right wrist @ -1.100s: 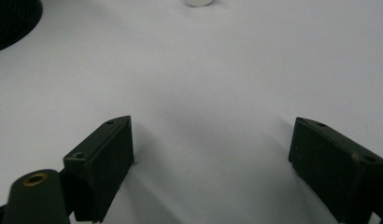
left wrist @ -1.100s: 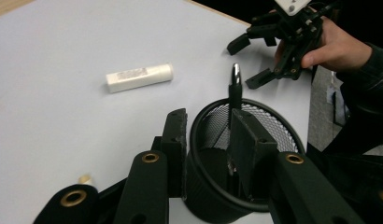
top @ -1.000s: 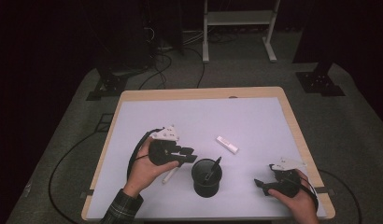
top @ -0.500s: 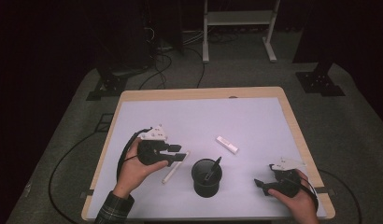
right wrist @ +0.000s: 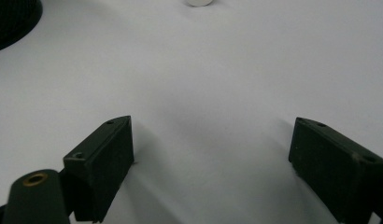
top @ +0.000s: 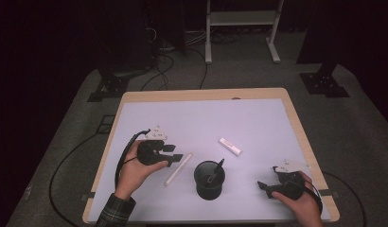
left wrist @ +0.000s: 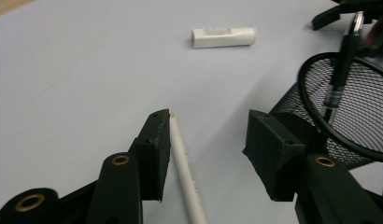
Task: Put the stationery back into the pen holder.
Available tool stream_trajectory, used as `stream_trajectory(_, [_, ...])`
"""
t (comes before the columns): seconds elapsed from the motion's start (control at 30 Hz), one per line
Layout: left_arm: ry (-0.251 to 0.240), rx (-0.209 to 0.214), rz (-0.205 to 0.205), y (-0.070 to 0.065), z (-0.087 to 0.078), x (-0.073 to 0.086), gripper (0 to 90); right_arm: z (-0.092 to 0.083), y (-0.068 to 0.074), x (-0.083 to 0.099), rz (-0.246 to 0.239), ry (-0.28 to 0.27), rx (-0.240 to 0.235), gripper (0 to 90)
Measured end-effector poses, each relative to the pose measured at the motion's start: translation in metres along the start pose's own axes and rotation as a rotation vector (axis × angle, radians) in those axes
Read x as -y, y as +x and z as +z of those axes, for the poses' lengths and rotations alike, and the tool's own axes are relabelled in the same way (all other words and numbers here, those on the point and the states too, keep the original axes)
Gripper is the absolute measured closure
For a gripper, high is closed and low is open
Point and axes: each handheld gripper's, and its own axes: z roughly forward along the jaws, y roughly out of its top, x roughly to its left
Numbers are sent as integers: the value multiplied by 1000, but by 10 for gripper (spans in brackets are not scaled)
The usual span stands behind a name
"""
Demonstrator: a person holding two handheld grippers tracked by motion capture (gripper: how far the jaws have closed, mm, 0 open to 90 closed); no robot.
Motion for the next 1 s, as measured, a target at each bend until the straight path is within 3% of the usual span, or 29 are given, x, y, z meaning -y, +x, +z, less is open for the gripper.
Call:
stream_trajectory(0.43, [66,-20,-23,5,16,1,519,0,0,0,-1,0,0,128])
stream_trajectory(1.0, [229,-46,-43,8,56,-4,543,0,0,0,0,0,0,128])
